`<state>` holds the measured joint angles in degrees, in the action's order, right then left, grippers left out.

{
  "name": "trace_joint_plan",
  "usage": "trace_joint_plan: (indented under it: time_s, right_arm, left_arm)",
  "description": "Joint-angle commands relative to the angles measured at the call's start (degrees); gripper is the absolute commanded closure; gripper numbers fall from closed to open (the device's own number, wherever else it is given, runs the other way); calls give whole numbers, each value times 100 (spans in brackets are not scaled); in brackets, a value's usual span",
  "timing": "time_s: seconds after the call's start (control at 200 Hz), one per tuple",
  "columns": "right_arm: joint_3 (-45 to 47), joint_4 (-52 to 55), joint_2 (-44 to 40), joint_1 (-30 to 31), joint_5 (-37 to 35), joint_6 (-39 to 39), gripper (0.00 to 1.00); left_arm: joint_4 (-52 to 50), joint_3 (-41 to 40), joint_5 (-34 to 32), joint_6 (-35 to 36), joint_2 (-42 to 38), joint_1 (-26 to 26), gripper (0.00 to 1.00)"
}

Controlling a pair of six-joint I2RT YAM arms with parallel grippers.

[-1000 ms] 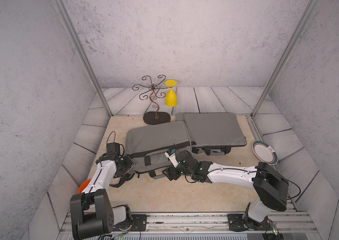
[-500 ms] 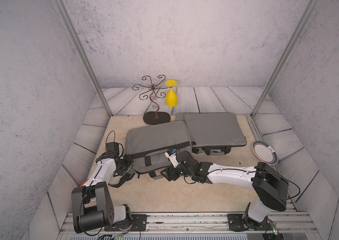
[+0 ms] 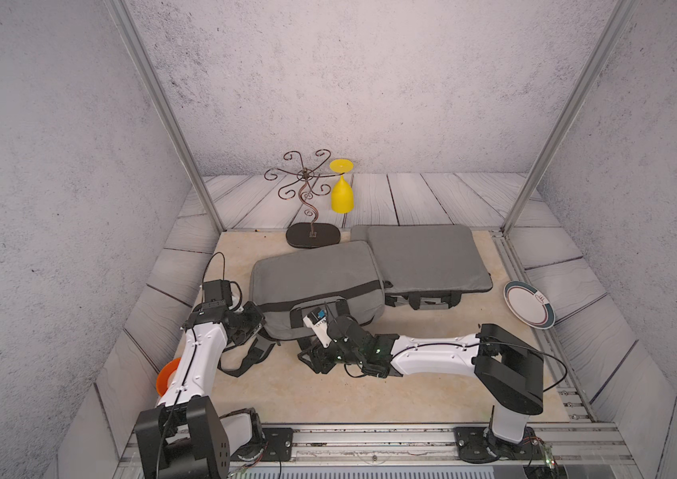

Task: Open the zippered laptop bag and take out the laptop
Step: Unzip the zipper on the zippered laptop bag.

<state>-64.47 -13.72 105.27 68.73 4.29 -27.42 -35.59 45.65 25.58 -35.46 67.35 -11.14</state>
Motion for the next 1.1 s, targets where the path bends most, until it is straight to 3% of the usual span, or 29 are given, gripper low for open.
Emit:
trace_joint_plan:
  time_s: [0.0, 0.45, 0.876, 1.096]
  right_arm:
    - [-117, -411, 417, 142, -503, 427, 45]
    - [-965, -1238, 1689, 142, -1150, 1098, 50]
    - [-1257, -2142, 2293, -1, -784, 663, 55]
    - [-1388, -2231, 2409, -57, -659, 541, 67]
  left_arm:
    - [51, 160, 544, -108, -148, 23, 100]
    - [-44, 164, 566, -61, -267, 50, 100]
    - [-20, 129, 620, -26, -212, 57, 100]
    - [-5, 111, 613, -5, -172, 59, 100]
